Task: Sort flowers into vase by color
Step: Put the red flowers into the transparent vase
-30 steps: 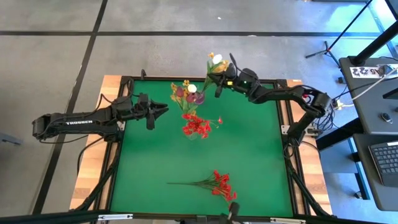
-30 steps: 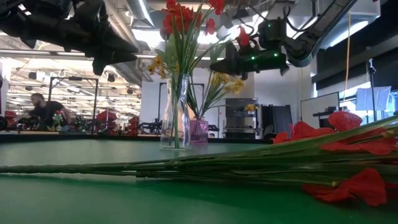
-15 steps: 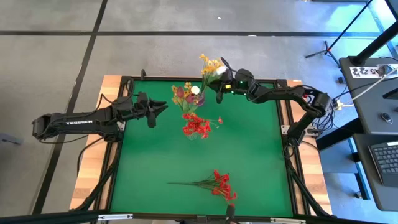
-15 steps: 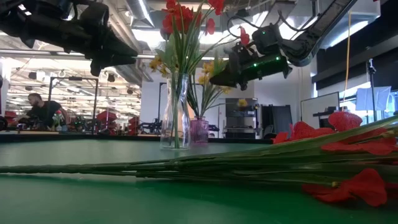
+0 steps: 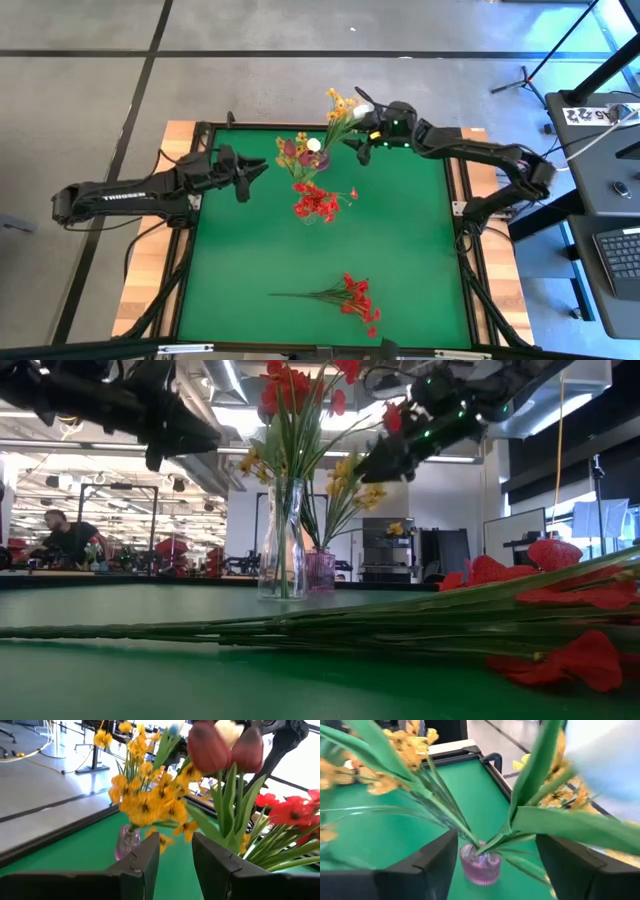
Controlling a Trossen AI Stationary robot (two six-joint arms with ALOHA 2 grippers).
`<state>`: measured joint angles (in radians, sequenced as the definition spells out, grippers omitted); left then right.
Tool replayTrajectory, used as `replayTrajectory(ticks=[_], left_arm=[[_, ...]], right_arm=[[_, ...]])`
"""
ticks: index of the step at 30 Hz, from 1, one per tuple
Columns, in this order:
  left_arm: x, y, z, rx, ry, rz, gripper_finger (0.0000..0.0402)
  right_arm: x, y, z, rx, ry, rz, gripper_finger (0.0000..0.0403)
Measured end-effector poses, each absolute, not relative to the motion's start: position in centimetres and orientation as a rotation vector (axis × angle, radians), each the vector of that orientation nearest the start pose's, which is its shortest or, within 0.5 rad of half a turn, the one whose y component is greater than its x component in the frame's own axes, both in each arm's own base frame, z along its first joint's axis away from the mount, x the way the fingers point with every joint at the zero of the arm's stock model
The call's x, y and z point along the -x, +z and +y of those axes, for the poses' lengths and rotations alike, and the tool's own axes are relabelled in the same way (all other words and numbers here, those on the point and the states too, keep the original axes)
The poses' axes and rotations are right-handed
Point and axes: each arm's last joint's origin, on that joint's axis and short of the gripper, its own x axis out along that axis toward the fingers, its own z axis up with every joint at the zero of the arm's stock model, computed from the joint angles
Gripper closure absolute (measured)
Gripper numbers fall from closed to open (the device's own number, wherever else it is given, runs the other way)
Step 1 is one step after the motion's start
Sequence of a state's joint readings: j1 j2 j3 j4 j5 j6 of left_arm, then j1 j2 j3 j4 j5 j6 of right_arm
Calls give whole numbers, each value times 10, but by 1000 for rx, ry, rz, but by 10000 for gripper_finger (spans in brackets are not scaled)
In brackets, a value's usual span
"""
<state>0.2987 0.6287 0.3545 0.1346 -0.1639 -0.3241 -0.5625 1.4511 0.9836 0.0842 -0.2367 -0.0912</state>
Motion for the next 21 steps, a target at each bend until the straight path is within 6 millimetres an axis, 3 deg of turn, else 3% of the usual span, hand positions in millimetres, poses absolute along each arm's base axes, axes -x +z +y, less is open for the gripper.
replayTrajectory(ticks=[9, 15, 21], left_arm=[[-141, 294, 48, 275, 482, 95, 289], [-132, 330, 45, 254, 474, 76, 289], [-128, 354, 34, 168, 424, 87, 289]], right_arm=[[-241, 315, -144, -107, -312, 481, 109], [-225, 328, -131, -109, -305, 489, 109], [-202, 338, -117, -61, -422, 542, 110]])
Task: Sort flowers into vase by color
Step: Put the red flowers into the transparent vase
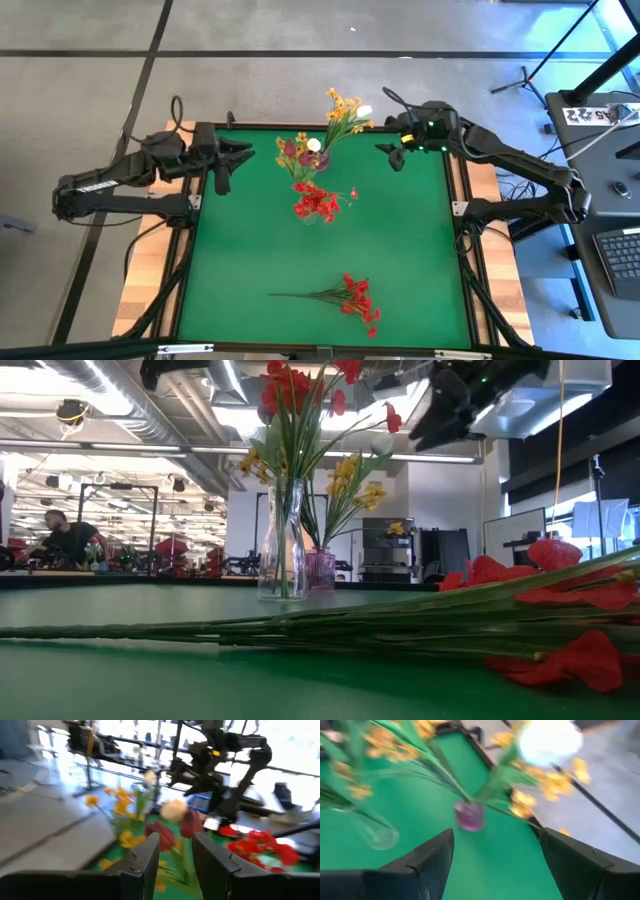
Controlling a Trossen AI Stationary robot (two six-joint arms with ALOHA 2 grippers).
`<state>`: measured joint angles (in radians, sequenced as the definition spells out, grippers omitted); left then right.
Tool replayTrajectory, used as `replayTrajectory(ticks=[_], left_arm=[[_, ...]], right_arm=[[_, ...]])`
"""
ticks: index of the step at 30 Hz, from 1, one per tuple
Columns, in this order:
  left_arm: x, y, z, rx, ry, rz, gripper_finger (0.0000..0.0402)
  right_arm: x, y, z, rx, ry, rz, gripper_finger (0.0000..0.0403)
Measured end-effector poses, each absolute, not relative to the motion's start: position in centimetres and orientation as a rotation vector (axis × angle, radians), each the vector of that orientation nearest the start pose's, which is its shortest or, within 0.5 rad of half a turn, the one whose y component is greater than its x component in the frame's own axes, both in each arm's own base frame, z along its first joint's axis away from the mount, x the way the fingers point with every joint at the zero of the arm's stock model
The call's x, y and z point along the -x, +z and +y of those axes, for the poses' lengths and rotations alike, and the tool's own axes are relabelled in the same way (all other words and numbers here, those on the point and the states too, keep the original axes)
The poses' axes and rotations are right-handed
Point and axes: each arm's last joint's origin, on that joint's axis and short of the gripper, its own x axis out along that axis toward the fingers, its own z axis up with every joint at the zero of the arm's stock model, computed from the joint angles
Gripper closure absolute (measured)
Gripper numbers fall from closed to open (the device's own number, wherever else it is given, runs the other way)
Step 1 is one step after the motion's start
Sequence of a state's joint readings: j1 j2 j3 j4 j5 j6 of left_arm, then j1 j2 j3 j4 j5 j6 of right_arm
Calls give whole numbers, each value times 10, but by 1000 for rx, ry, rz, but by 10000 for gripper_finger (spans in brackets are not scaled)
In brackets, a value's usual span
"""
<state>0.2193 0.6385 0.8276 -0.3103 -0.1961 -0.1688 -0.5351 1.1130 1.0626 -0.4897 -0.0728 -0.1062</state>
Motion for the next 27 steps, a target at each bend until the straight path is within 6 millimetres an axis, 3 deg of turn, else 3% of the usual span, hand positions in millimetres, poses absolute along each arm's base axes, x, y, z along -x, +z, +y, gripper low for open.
replayTrajectory(ticks=[6, 15, 19, 27], left_arm=[[-139, 381, 19, 104, 322, 175, 289], [-208, 377, -42, -49, 35, 357, 289], [-234, 366, -74, -105, -17, 421, 289], [-267, 320, -122, -145, -91, 582, 289]], right_arm=[[-175, 351, -105, -61, -534, 539, 110], [-162, 356, -97, -129, -528, 524, 110], [-162, 349, -97, -142, -528, 555, 110], [-164, 324, -98, -177, -528, 624, 110]])
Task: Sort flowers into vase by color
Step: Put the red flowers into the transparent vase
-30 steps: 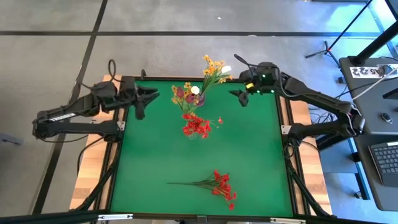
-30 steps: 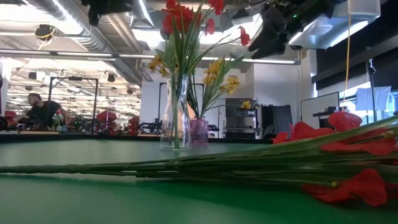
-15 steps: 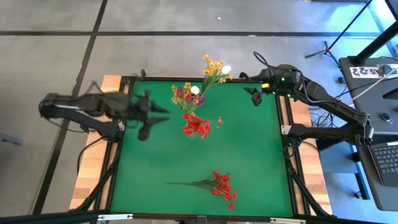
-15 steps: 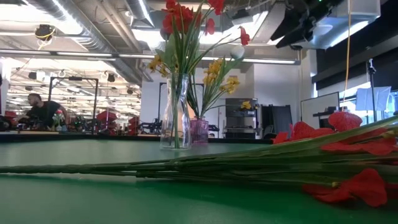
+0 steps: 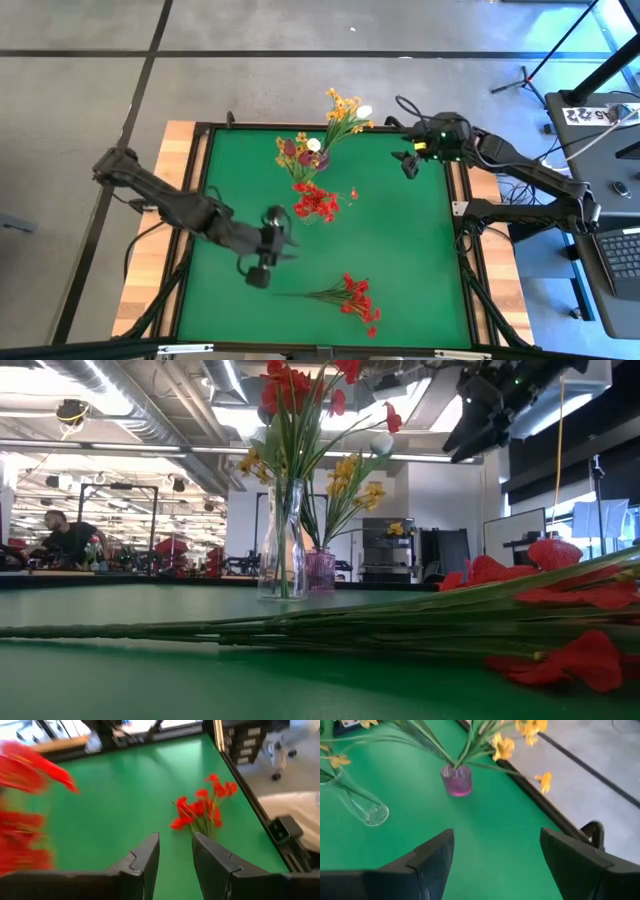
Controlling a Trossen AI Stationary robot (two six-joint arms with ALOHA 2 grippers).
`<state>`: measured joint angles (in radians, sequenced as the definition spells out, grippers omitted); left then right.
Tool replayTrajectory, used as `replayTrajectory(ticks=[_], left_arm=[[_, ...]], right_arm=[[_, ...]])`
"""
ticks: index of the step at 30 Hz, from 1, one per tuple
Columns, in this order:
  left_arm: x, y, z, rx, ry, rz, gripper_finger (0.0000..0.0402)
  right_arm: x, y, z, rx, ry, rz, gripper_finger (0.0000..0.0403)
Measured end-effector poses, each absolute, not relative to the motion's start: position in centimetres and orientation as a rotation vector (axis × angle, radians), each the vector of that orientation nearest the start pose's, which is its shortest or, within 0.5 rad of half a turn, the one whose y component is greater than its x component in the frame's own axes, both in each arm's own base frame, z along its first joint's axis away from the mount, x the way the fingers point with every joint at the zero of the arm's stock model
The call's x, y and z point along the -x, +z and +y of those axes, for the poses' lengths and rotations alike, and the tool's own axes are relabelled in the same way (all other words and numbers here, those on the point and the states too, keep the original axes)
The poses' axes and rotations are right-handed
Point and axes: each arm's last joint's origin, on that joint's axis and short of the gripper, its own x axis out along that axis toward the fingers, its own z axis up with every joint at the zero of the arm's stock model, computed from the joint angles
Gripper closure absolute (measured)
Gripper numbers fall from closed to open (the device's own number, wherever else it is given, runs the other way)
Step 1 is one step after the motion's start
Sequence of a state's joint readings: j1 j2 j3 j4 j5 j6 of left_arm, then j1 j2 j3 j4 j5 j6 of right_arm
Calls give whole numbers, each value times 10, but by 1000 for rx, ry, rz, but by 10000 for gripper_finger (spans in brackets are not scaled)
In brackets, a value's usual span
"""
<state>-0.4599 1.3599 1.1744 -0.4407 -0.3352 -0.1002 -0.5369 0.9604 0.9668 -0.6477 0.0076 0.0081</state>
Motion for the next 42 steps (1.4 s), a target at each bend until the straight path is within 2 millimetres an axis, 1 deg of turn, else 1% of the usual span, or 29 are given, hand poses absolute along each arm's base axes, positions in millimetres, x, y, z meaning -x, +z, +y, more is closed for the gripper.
replayTrajectory(ticks=[5, 12, 16, 20, 22, 24, 30, 32, 34, 39, 42], left_arm=[[-282, 291, -146, -83, -94, 657, 289], [-300, 244, -175, -38, -83, 759, 289], [-310, 218, -181, -25, -51, 810, 289], [-316, 200, -182, -17, -19, 857, 288], [-318, 194, -183, -19, -11, 871, 281], [-319, 190, -183, -20, -7, 881, 263], [-320, 191, -186, 2, -3, 850, 183], [-321, 193, -189, 7, -15, 818, 164], [-327, 189, -193, 17, -30, 787, 154], [-336, 162, -200, 10, -36, 802, 151], [-339, 144, -200, 27, -33, 850, 151]], right_arm=[[-164, 306, -97, -241, -536, 664, 110], [-164, 285, -95, -360, -491, 692, 110], [-164, 275, -94, -414, -475, 702, 110], [-164, 270, -93, -452, -475, 708, 110], [-164, 268, -93, -471, -462, 698, 110], [-166, 268, -93, -481, -448, 684, 110], [-167, 269, -93, -488, -427, 662, 110], [-167, 269, -94, -485, -426, 654, 110], [-168, 270, -94, -481, -425, 643, 110], [-170, 272, -95, -469, -422, 618, 110], [-169, 272, -95, -470, -422, 621, 110]])
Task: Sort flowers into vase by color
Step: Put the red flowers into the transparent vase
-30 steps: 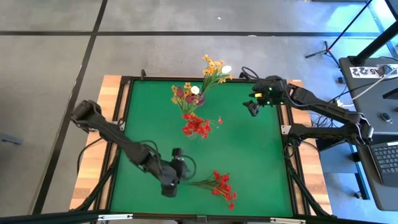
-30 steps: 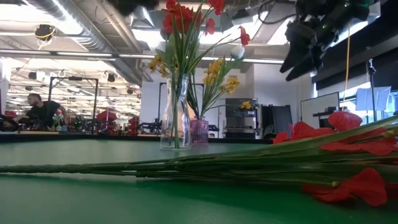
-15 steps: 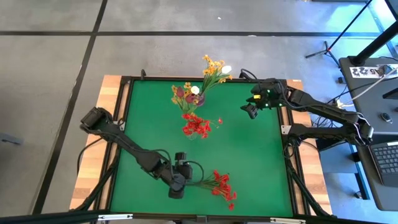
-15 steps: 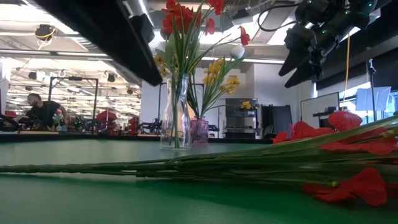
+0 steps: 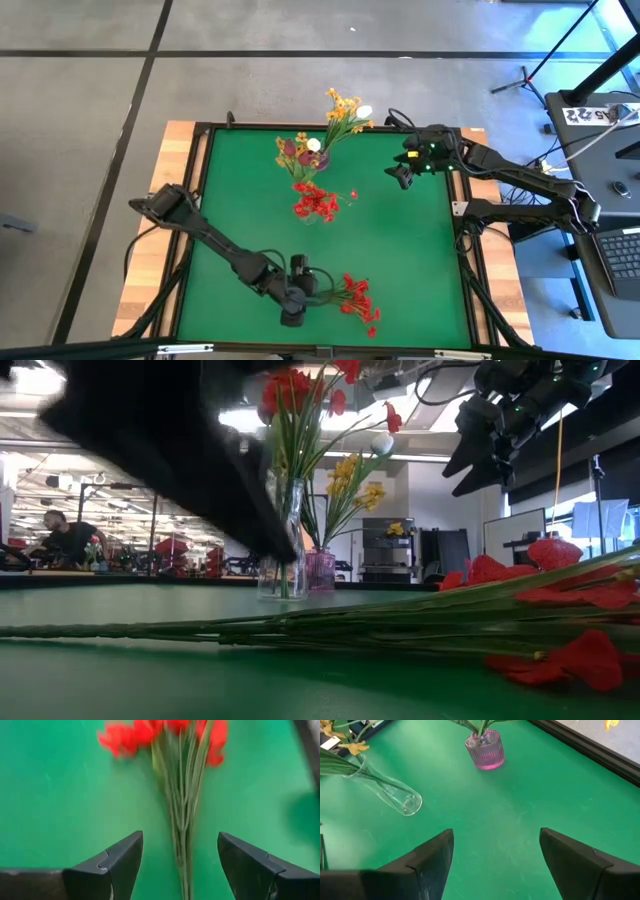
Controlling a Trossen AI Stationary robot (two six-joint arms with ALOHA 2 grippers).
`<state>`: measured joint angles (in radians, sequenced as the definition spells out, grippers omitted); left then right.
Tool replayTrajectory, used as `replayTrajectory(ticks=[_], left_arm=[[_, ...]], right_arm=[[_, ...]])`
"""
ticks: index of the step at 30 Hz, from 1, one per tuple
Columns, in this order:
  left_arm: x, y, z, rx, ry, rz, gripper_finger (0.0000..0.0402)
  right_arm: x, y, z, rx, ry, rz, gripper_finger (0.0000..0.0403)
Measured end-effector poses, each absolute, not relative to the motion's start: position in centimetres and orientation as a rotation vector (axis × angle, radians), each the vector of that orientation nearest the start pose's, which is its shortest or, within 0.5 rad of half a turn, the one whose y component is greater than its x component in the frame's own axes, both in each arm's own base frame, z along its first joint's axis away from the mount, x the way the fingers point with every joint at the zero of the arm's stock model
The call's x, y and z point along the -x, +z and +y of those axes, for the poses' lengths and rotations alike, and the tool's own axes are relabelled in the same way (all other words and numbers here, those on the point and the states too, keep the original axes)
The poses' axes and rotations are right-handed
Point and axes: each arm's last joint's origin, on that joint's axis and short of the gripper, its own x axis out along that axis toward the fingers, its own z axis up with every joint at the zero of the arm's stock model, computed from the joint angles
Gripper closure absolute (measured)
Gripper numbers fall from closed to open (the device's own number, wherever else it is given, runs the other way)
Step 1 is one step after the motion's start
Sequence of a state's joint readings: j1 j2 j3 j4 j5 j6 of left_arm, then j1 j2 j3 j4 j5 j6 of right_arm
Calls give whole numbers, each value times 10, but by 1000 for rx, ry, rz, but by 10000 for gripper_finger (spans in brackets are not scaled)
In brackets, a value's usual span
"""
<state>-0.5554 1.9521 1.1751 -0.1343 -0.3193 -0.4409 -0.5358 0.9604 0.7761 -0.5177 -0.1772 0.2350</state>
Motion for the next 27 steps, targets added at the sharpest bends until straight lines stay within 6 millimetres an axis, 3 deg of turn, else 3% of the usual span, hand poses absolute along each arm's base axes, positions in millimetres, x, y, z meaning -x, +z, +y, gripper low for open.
replayTrajectory(ticks=[7, 13, 21, 27], left_arm=[[-341, 120, -200, 85, -23, 928, 155], [-345, 117, -192, 118, 16, 951, 180], [-343, 115, -188, 87, 56, 980, 263], [-341, 118, -185, 67, 87, 977, 367]], right_arm=[[-169, 272, -95, -472, -423, 620, 110], [-169, 272, -95, -474, -423, 620, 110], [-170, 272, -95, -506, -429, 611, 110], [-175, 279, -94, -595, -335, 519, 110]])
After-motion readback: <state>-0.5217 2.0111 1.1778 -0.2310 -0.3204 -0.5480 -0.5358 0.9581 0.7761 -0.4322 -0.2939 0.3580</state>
